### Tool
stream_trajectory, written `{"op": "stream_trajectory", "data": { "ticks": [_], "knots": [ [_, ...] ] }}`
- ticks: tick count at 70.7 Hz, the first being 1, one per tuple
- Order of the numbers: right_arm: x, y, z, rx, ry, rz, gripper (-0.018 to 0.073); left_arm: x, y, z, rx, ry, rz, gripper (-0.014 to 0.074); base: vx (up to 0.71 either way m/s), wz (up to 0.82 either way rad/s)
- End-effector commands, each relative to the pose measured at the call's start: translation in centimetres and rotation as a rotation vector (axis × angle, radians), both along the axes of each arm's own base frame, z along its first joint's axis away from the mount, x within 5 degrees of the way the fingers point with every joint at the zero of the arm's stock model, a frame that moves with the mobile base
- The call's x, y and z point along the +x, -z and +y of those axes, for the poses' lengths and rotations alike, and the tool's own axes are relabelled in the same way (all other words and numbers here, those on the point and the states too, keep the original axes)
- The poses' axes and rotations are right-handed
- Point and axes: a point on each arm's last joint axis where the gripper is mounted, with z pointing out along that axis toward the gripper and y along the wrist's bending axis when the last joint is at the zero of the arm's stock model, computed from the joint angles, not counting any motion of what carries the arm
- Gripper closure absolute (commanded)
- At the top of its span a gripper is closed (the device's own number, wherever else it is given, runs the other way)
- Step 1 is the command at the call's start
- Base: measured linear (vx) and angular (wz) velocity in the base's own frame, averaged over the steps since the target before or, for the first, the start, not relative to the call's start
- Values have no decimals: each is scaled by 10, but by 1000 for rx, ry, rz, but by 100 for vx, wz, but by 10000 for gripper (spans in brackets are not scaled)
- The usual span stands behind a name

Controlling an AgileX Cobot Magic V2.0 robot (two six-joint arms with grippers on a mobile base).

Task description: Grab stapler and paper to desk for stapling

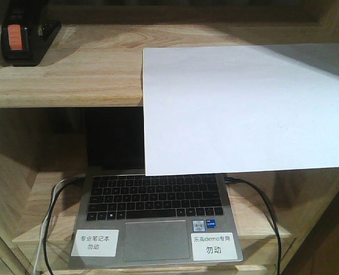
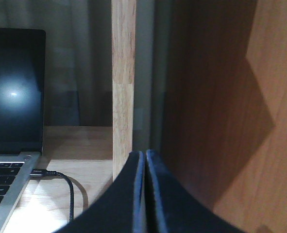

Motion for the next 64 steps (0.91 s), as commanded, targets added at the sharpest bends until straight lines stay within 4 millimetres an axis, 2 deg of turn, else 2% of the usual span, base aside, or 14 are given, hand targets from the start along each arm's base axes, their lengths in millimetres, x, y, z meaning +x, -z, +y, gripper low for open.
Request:
{"op": "stream_trajectory", "data": {
  "ticks": [1,19,38,50,57,64],
  "knots": [
    [0,-4,0,-22,3,-81,564,0,0,0,-15,-5,-65,603,0,0],
    [0,-6,0,-24,3,-106,564,0,-4,1,-17,-8,-110,603,0,0],
    [-2,-20,0,-36,3,-257,564,-3,-29,2,-27,-25,-392,603,0,0],
    [-10,-54,1,-46,3,-457,564,-15,-62,4,-37,-38,-661,603,0,0],
    [-18,-81,1,-50,4,-537,564,-26,-93,4,-42,-37,-759,603,0,0],
    [-29,-110,2,-54,5,-600,564,-39,-129,4,-44,-30,-781,603,0,0]
  ]
}}
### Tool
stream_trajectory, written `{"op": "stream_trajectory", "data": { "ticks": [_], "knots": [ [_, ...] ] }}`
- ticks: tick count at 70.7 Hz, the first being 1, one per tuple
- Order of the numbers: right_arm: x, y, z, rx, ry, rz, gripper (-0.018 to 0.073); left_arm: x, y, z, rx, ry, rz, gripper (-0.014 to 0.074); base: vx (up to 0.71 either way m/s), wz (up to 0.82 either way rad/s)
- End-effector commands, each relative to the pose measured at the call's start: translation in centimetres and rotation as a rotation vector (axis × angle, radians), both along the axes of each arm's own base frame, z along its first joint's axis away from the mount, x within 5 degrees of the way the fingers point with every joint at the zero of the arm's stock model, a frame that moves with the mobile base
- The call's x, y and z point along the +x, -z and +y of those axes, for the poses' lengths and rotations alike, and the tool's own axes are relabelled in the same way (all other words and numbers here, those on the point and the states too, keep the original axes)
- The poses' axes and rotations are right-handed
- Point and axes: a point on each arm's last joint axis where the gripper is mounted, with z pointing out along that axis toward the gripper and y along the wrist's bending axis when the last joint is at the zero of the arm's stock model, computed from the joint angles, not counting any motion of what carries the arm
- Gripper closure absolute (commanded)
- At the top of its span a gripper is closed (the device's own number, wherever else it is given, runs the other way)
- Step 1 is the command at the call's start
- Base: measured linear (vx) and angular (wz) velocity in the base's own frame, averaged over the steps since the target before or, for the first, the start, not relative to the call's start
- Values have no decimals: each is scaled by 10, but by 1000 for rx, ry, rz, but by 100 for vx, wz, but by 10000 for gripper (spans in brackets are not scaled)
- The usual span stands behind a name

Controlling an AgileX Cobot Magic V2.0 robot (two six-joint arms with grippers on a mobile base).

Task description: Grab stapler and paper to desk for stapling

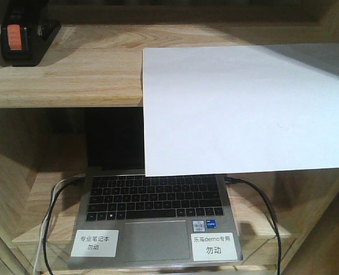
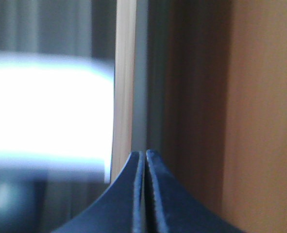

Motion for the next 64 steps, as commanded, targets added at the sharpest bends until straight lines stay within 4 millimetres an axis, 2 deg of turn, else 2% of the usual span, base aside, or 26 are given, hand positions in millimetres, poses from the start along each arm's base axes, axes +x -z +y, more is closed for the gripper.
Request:
{"op": "stream_trajectory", "data": {
  "ticks": [1,12,19,25,33,40,50,59,64],
  "knots": [
    [-18,-43,1,-24,8,-174,564,-21,-47,1,-15,5,-127,603,0,0],
    [-29,-94,1,-11,4,-191,564,-36,-101,0,-3,16,-68,603,0,0],
    [-31,-127,1,-9,5,-159,564,-36,-130,-1,6,20,-4,603,0,0],
    [-28,-149,1,-1,2,-110,564,-26,-147,-2,19,23,104,603,0,0],
    [-14,-171,1,4,3,-8,560,-11,-163,-3,40,23,224,601,0,0],
    [3,-177,0,27,-9,94,546,1,-168,-4,37,32,293,582,0,0],
    [22,-171,1,68,-33,225,469,8,-165,-4,40,34,344,477,0,0],
    [32,-165,1,96,-50,297,310,10,-161,-4,42,36,378,297,0,0],
    [35,-164,1,99,-52,309,190,10,-159,-4,43,37,402,162,0,0]
  ]
}}
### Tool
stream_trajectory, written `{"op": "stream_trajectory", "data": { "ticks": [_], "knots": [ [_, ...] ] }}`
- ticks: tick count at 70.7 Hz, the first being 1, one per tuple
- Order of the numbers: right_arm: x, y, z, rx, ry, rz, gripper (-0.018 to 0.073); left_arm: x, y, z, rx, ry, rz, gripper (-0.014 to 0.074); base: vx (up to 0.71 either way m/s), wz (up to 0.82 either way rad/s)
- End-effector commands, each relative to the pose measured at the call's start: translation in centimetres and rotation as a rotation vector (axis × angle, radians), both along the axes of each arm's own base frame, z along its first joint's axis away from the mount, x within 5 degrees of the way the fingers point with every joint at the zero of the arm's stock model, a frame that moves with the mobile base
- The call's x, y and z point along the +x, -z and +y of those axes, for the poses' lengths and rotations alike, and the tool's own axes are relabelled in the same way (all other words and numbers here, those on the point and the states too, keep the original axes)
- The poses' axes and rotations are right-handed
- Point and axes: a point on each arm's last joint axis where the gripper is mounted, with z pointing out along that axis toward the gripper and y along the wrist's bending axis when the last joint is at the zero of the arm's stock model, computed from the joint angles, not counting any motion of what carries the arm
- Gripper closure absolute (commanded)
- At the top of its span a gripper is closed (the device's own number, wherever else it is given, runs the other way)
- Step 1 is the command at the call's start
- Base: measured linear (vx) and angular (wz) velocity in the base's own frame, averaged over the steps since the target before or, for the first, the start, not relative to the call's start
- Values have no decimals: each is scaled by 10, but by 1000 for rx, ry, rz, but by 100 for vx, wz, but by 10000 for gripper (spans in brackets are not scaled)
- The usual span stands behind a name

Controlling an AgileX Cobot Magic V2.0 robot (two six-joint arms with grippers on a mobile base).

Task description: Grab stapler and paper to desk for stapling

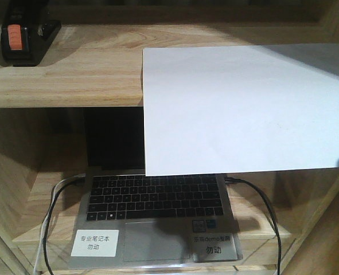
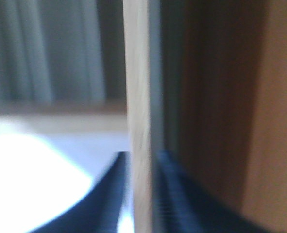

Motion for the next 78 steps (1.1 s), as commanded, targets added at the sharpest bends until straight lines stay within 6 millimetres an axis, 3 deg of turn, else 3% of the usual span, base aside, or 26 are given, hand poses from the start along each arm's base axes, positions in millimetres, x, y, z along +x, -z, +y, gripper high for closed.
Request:
{"op": "stream_trajectory", "data": {
  "ticks": [1,11,15,41,61,78],
  "knots": [
    [3,-13,0,5,3,-65,165,1,-9,0,-12,2,-39,136,0,0],
    [3,-13,0,5,3,-66,-93,2,-6,0,-9,3,-1,-107,0,0],
    [3,-13,0,5,3,-66,-173,2,-5,0,-8,4,9,-137,0,0],
    [3,-13,0,5,3,-66,-127,2,-3,0,-6,4,27,-116,0,0],
    [3,-13,0,5,3,-66,-10,2,-3,-1,-13,11,28,-101,0,0],
    [3,-13,0,5,3,-66,98,-1,-1,-15,-155,226,74,-85,0,0]
  ]
}}
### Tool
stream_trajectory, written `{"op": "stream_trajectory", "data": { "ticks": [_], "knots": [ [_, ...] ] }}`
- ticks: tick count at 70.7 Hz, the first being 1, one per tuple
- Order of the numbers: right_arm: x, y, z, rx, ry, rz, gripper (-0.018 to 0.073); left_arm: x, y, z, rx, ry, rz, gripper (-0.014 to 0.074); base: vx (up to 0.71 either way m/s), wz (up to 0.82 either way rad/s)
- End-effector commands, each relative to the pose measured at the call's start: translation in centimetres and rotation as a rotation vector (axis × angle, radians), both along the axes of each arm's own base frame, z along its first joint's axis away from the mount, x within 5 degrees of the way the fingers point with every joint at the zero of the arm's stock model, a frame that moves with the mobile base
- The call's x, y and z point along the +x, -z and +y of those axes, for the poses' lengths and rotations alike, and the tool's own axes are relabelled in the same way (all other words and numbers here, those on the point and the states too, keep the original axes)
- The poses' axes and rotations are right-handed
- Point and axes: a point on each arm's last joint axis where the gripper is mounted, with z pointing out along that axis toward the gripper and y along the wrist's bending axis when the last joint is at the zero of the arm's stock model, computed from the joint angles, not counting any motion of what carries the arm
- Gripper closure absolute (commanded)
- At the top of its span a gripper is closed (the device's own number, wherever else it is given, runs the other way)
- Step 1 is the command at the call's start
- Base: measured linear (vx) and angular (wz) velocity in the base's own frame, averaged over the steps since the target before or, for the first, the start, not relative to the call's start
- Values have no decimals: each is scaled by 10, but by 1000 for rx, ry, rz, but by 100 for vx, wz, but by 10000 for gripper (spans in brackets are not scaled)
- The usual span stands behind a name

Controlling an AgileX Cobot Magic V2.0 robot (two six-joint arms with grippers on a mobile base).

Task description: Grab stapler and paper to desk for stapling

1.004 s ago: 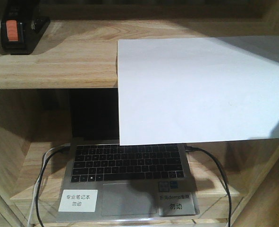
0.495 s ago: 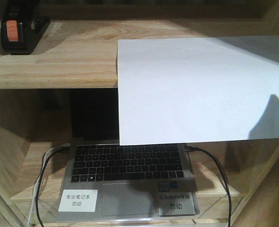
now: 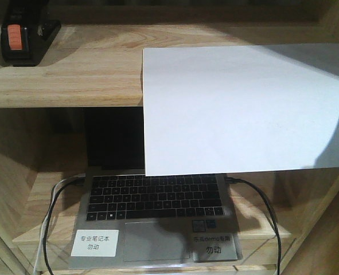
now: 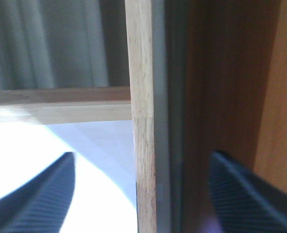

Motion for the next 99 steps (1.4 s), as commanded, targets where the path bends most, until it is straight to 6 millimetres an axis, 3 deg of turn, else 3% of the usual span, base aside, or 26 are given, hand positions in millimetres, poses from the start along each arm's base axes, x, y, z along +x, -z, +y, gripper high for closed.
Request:
{"op": "stream_trajectory", "data": {
  "ticks": [1,20,36,50,80,99],
  "knots": [
    [0,-15,-1,-3,9,-91,104,0,-11,-6,-82,90,-44,-85,0,0],
    [0,-15,-1,-3,9,-91,181,-2,-14,-18,2,314,-86,-74,0,0],
    [0,-15,-1,-3,9,-91,219,20,-14,-35,29,421,-67,-56,0,0],
    [0,-15,-1,-3,9,-90,237,54,-32,-51,30,422,-9,-29,0,0],
    [0,-15,-1,-3,9,-90,250,134,-107,-69,20,226,130,25,0,0],
    [0,-15,-1,-3,9,-91,250,181,-115,-76,140,72,321,25,0,0]
  ]
}}
